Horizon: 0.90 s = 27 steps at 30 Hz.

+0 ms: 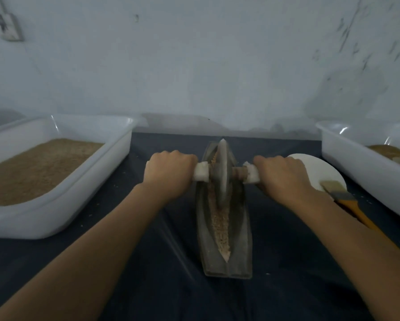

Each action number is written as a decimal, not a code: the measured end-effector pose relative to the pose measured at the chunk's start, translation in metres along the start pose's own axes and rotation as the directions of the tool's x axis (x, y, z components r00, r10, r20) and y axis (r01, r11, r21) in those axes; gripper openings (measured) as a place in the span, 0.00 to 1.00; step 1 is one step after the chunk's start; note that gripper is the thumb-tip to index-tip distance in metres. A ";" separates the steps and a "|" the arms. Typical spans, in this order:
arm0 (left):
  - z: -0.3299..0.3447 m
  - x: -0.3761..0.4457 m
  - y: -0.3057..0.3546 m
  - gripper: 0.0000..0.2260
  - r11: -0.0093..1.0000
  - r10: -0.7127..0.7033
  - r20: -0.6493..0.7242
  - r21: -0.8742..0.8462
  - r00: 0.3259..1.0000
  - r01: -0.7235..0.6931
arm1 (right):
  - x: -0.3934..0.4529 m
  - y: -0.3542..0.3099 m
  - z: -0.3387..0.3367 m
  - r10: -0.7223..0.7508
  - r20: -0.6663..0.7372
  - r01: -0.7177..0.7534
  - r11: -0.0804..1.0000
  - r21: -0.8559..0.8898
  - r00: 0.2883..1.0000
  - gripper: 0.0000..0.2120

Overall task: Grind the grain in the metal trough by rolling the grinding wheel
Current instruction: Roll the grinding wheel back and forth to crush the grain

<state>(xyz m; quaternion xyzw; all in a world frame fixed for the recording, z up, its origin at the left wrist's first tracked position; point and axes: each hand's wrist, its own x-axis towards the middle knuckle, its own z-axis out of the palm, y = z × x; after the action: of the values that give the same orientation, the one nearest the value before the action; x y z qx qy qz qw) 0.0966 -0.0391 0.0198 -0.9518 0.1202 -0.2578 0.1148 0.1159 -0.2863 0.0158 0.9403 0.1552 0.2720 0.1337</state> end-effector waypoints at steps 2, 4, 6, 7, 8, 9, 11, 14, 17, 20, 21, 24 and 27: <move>-0.003 0.004 0.002 0.11 1.000 0.001 0.012 0.014 1.000 -0.001 | -0.002 0.000 0.001 0.017 0.019 -0.018 0.999 0.028 1.000 0.12; -0.011 -0.005 0.003 0.12 1.000 0.022 0.024 0.019 0.999 -0.023 | -0.016 0.000 -0.006 0.002 0.040 -0.004 0.999 0.045 0.999 0.13; -0.020 -0.021 0.003 0.12 0.999 0.047 0.053 -0.002 0.998 -0.047 | -0.036 0.000 -0.020 -0.075 -0.023 0.076 0.997 0.023 0.997 0.17; -0.025 -0.029 0.002 0.13 0.998 0.061 0.072 -0.020 0.996 -0.060 | -0.046 0.000 -0.030 -0.111 -0.081 0.113 0.993 0.024 0.991 0.18; -0.030 -0.039 0.000 0.13 0.997 0.073 0.083 -0.039 0.994 -0.070 | -0.055 0.000 -0.039 -0.143 -0.118 0.148 0.988 0.037 0.983 0.19; -0.035 -0.047 -0.002 0.14 0.996 0.083 0.082 -0.052 0.993 -0.079 | -0.063 0.001 -0.048 -0.164 -0.135 0.172 0.984 0.048 0.977 0.20; -0.041 -0.058 -0.005 0.16 0.993 0.111 0.039 -0.048 0.993 -0.109 | -0.072 0.001 -0.060 -0.167 -0.127 0.176 0.982 0.069 0.978 0.21; -0.036 -0.056 -0.007 0.14 0.995 0.093 0.023 -0.049 0.995 -0.091 | -0.065 -0.002 -0.058 -0.144 -0.059 0.145 0.989 0.012 0.988 0.19; -0.018 -0.038 -0.003 0.12 0.996 0.009 0.088 -0.094 0.996 0.000 | -0.038 -0.005 -0.038 -0.102 -0.017 0.099 0.989 -0.107 0.995 0.16; -0.001 -0.013 -0.003 0.10 0.996 -0.023 0.064 -0.086 0.998 0.029 | -0.007 -0.003 -0.018 -0.056 0.002 0.056 0.995 -0.077 0.998 0.12; 0.003 -0.006 -0.004 0.09 0.997 -0.025 0.054 -0.074 0.998 0.029 | 0.000 -0.003 -0.013 -0.039 0.013 0.040 0.997 -0.060 0.999 0.11; 0.003 0.002 -0.005 0.05 0.999 -0.002 0.065 -0.048 0.998 0.006 | 0.003 -0.003 -0.011 -0.015 0.034 0.016 1.000 -0.011 0.999 0.09; -0.010 -0.012 -0.004 0.08 0.998 0.042 0.113 -0.053 0.993 -0.036 | -0.021 -0.003 -0.027 -0.067 0.041 0.066 0.998 0.019 0.997 0.13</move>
<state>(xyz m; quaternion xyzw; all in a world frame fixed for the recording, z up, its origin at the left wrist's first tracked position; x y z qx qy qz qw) 0.0816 -0.0335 0.0236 -0.9650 0.1385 -0.1976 0.1023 0.0838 -0.2868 0.0273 0.9411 0.1859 0.2465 0.1376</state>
